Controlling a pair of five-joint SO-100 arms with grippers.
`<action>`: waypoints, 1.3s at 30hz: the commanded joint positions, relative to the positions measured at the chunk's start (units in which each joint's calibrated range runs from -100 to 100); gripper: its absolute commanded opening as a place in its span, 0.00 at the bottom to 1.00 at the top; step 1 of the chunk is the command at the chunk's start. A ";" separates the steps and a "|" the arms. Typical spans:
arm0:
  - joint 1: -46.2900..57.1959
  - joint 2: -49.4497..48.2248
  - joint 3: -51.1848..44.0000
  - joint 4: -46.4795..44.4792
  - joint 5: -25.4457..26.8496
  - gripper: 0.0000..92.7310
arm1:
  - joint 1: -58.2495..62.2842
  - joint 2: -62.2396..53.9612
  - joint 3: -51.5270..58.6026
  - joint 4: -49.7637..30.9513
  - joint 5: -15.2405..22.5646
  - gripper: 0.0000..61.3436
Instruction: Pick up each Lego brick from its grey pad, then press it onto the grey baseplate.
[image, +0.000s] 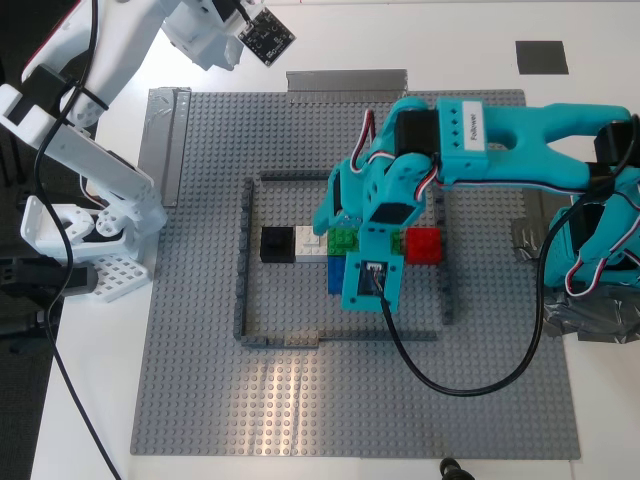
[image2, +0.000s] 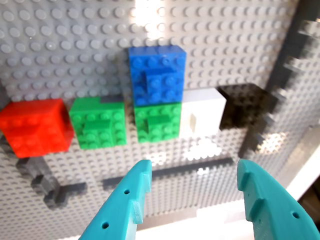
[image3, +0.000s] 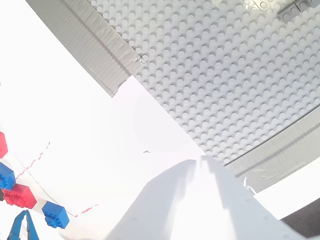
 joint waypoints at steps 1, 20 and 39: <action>5.54 -5.46 -7.63 4.99 0.29 0.20 | 0.74 -4.10 -0.68 0.23 0.25 0.00; 68.58 -5.55 -20.36 8.16 7.27 0.19 | 0.30 1.65 -6.64 3.57 1.47 0.00; 70.40 -5.89 -21.63 19.39 4.34 0.00 | 0.52 2.51 -7.91 4.71 2.84 0.00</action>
